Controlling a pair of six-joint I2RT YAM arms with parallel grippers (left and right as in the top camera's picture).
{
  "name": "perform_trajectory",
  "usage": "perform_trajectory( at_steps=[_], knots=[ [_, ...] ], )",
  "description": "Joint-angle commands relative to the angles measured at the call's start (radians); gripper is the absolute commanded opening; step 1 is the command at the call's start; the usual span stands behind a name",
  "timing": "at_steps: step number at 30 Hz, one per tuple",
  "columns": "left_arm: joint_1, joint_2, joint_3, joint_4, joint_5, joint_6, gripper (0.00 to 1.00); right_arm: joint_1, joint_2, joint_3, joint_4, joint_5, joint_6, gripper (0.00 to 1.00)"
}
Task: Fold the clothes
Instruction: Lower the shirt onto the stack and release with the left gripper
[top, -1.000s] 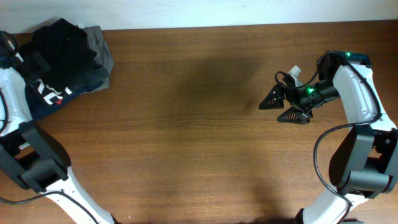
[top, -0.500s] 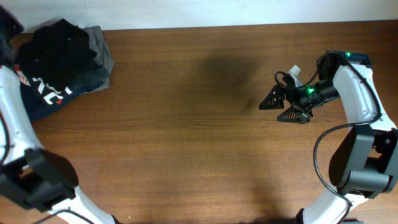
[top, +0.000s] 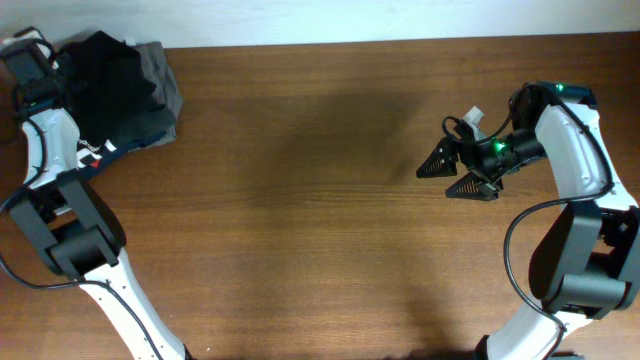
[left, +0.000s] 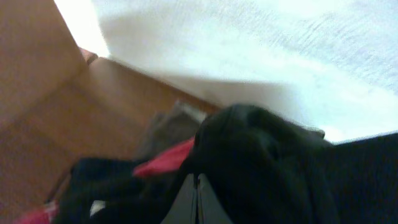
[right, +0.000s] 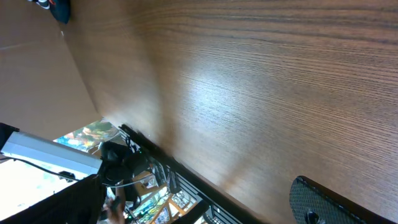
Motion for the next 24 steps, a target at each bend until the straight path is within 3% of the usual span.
perform_trajectory(
  at_steps=[1,6,10,24],
  knots=[
    [-0.026,-0.098,0.003,0.038,0.002,0.121,0.0,-0.007,-0.003,0.006,-0.004,0.008,-0.012,0.99],
    [-0.073,-0.248,0.003,0.006,0.121,0.121,0.0,-0.007,-0.003,0.005,-0.003,0.008,-0.015,0.99],
    [-0.114,-0.267,0.003,-0.094,0.107,0.133,0.0,-0.007,-0.003,0.006,-0.003,0.008,-0.016,0.99],
    [-0.124,0.012,-0.003,-0.219,0.027,0.132,0.0,-0.007,-0.003,0.006,-0.006,0.008,-0.015,0.99]
  ],
)
